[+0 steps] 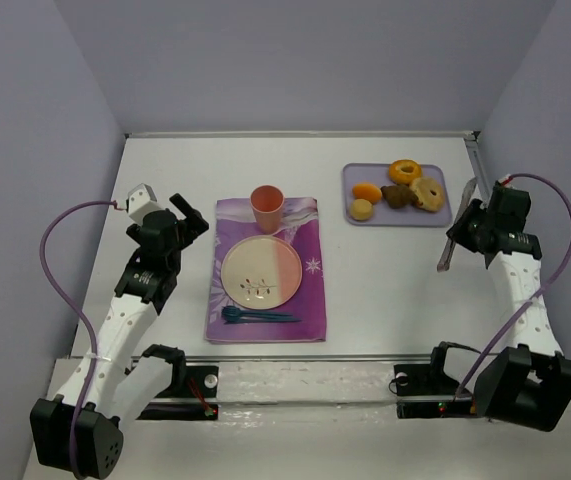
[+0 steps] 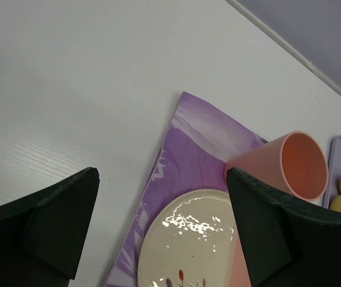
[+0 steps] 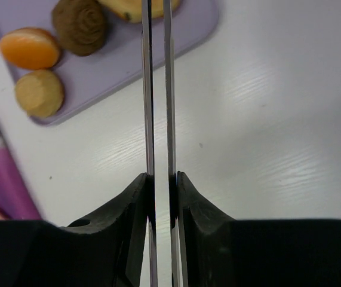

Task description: Place the bread

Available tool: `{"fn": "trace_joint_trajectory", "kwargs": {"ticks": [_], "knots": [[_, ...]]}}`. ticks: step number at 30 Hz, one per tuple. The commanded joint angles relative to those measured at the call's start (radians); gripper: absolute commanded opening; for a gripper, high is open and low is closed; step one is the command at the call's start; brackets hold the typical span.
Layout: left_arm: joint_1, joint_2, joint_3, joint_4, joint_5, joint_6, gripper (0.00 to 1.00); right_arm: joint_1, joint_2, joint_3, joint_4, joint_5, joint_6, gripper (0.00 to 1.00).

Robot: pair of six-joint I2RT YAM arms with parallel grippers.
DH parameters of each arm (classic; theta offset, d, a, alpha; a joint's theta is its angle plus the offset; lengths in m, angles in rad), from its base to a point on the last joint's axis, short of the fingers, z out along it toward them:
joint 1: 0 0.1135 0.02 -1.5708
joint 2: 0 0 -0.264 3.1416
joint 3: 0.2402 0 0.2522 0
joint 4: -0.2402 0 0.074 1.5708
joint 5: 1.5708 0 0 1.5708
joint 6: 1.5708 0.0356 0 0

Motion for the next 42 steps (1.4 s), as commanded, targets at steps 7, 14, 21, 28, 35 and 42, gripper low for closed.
{"fn": "trace_joint_trajectory", "kwargs": {"ticks": [7,14,21,28,35,42], "knots": [[0.004,0.023,0.027,0.028,0.011,0.002,0.99,0.377,0.003,0.126,-0.013,-0.283,-0.173,0.31],[0.004,0.023,0.033,0.011,0.008,-0.001,0.99,0.444,0.138,0.165,-0.003,-0.194,-0.131,0.46],[0.004,0.014,0.03,0.007,0.003,-0.006,0.99,0.474,0.198,0.192,-0.019,-0.082,-0.09,0.52],[0.004,0.015,0.029,0.008,0.003,-0.006,0.99,0.484,0.187,0.208,-0.045,0.036,-0.059,0.53],[0.004,0.022,0.027,0.011,0.003,-0.006,0.99,0.484,0.193,0.214,-0.063,0.068,-0.068,0.57],[0.004,0.022,0.026,0.013,0.002,-0.006,0.99,0.484,0.274,0.238,-0.059,0.027,-0.117,0.59]]}}
